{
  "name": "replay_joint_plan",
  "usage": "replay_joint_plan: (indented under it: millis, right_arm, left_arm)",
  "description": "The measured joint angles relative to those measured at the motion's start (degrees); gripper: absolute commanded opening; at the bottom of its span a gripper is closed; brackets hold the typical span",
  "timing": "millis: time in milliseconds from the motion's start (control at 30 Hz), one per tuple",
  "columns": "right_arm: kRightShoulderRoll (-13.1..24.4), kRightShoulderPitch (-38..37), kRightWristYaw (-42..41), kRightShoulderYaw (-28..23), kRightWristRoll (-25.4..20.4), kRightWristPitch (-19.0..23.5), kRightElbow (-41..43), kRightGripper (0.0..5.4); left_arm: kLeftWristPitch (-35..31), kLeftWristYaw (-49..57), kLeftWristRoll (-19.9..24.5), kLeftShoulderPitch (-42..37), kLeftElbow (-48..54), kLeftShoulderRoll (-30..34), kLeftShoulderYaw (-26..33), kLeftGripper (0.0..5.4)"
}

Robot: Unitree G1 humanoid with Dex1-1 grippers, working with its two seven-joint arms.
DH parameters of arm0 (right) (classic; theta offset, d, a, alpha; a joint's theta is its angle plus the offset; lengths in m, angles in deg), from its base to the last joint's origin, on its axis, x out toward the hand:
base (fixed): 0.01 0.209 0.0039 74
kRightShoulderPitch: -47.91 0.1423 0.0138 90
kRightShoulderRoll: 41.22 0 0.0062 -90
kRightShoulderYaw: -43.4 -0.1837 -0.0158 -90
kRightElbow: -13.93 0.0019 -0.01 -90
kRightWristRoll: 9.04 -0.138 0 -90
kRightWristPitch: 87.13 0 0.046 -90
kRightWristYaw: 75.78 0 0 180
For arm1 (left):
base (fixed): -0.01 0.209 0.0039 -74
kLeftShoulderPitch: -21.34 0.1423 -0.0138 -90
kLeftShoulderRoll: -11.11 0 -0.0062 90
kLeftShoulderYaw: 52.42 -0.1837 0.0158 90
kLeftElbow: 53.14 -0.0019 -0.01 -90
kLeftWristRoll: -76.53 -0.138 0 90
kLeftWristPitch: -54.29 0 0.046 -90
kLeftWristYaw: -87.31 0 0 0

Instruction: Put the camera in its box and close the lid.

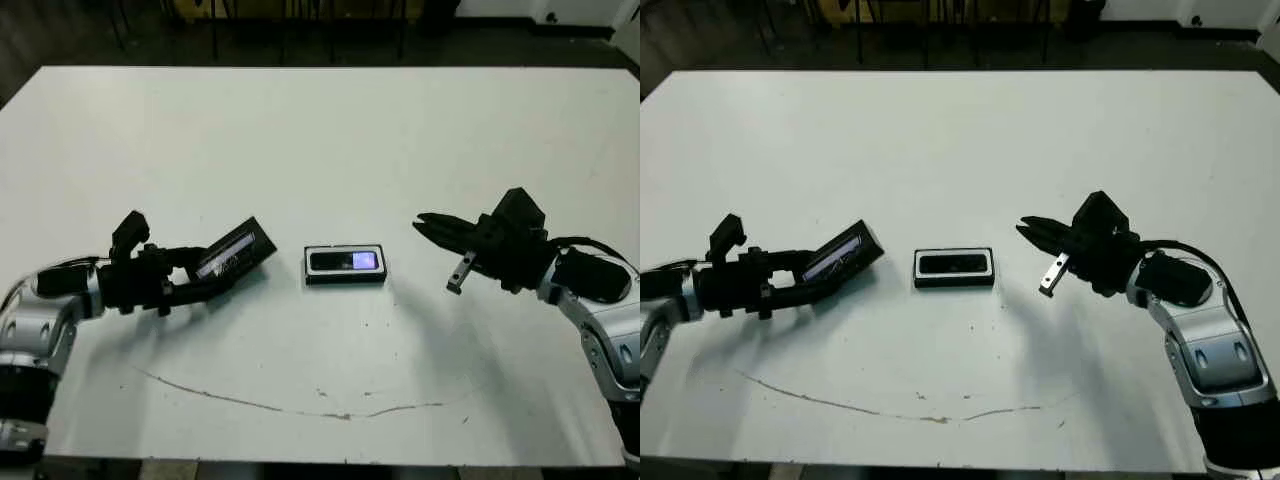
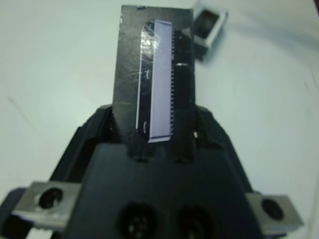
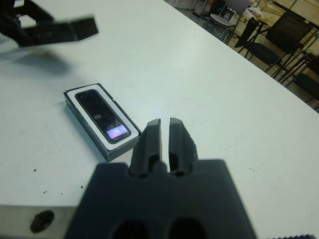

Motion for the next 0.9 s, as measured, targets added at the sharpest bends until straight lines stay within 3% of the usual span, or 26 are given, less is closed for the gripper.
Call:
replay_joint_plan:
  millis: [267, 500, 900]
  right_arm:
    - [-1.0, 0.0, 0.0, 0.0, -1.3, 0.0, -1.6, 0.0]
    - [-2.2, 0.1, 0.5, -0.5, -2.3, 0.0, -2.2, 0.0]
    - [-2.7, 1.5, 0.4, -3.4, -6.5, 1.2, -4.1, 0.0]
  left_arm:
    - [-1.0, 9.2, 0.5, -0.7, 6.3, -1.9, 1.5, 2.76]
    - [-3.4, 1.8, -1.9, -11.0, 1.0, 1.2, -4.6, 2.76]
    - [-5.2, -4.9, -8.1, -23.2, -9.0, -0.2, -13.9, 2.76]
